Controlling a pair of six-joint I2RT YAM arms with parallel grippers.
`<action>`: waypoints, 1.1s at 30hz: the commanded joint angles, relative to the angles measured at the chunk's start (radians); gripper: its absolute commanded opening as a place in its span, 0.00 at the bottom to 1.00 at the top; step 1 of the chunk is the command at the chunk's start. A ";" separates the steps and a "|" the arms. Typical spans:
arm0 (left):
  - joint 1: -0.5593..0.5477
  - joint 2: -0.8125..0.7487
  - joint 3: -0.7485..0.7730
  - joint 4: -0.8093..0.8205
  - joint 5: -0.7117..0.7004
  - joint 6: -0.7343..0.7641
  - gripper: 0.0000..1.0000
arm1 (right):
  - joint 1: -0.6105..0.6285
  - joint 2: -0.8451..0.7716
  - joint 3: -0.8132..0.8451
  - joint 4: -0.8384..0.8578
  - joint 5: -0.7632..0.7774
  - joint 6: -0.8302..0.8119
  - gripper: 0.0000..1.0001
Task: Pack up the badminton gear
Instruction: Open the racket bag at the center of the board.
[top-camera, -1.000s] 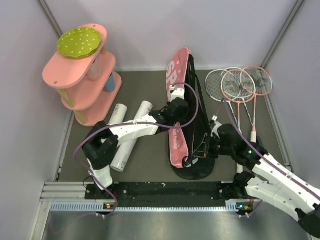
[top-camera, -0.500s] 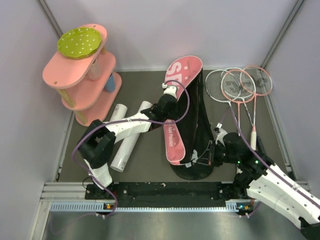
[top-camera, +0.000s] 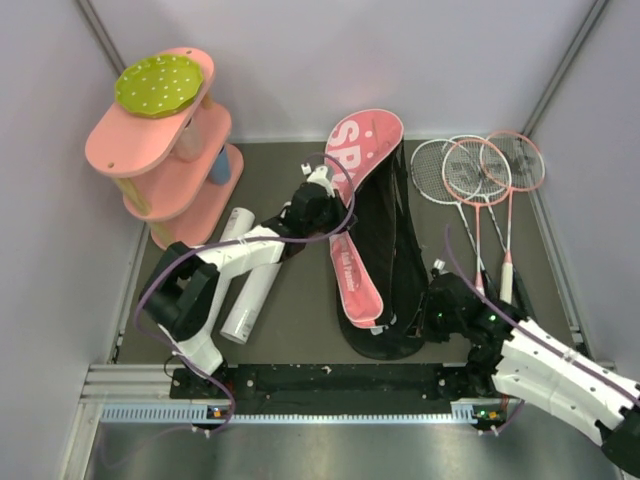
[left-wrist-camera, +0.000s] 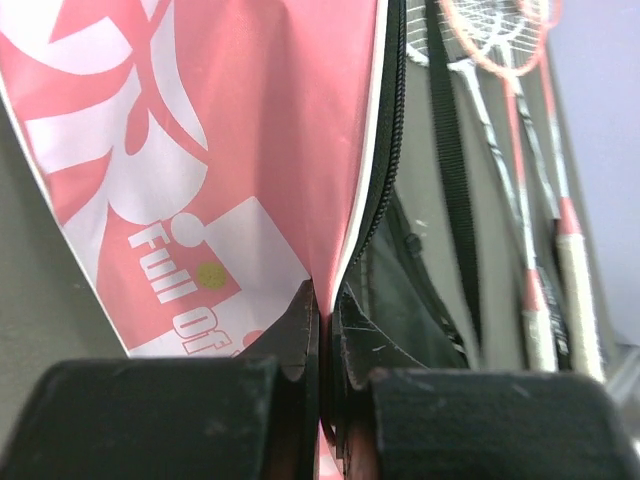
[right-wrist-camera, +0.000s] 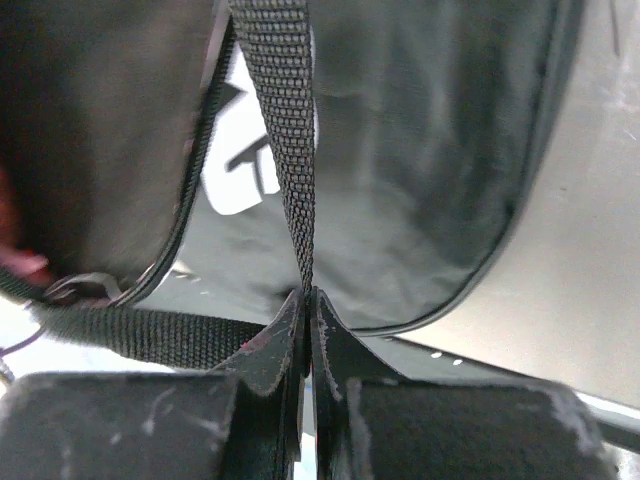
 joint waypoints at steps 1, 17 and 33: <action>0.025 -0.123 -0.019 0.215 0.184 -0.103 0.00 | 0.011 0.096 -0.107 0.113 0.027 0.077 0.00; 0.005 -0.214 -0.125 0.144 0.316 0.012 0.00 | -0.021 0.162 0.136 0.146 0.073 -0.157 0.43; -0.001 -0.238 -0.140 0.085 0.256 0.117 0.00 | -0.253 0.104 0.406 -0.025 0.254 -0.341 0.74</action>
